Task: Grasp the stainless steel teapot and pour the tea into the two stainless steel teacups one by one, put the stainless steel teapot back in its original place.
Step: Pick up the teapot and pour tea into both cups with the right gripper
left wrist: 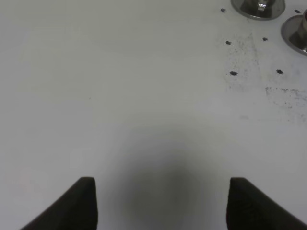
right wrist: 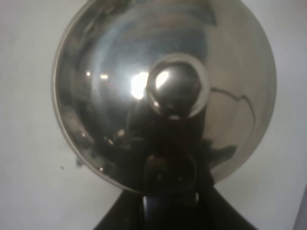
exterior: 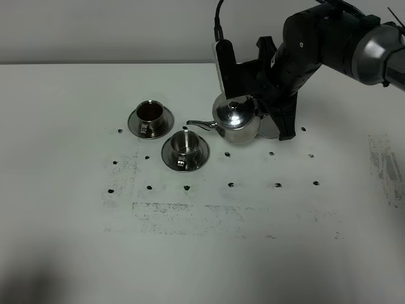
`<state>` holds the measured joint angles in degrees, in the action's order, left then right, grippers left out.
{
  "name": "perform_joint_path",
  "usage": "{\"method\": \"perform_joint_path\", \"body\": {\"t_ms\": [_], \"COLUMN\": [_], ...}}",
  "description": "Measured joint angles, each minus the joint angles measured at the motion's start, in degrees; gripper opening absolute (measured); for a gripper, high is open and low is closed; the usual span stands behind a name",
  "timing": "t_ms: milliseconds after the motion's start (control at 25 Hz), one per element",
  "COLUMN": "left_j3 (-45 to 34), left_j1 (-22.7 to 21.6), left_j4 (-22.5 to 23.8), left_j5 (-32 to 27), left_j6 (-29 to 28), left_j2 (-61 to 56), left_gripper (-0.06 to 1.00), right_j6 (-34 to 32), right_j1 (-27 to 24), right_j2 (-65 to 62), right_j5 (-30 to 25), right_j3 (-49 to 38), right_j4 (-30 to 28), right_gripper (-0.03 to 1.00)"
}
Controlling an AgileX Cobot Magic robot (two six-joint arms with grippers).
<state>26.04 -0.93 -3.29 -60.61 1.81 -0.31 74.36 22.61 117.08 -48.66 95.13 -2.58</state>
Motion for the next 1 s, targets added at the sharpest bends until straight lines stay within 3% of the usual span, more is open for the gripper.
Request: {"method": "perform_joint_path", "body": {"t_ms": [320, 1000], "left_j3": [0.00, 0.00], "left_j1": [0.00, 0.00], "left_j4": [0.00, 0.00], "left_j5": [0.00, 0.00], "left_j6": [0.00, 0.00], "left_j2": [0.00, 0.00], "left_gripper": [0.56, 0.56], "right_j6": [3.81, 2.76], "right_j1": [0.45, 4.83], "right_j2": [1.50, 3.65], "right_j5": [-0.35, -0.59], "right_j3": [2.95, 4.57], "right_j4": [-5.80, -14.34], "right_gripper": [0.20, 0.20]}}
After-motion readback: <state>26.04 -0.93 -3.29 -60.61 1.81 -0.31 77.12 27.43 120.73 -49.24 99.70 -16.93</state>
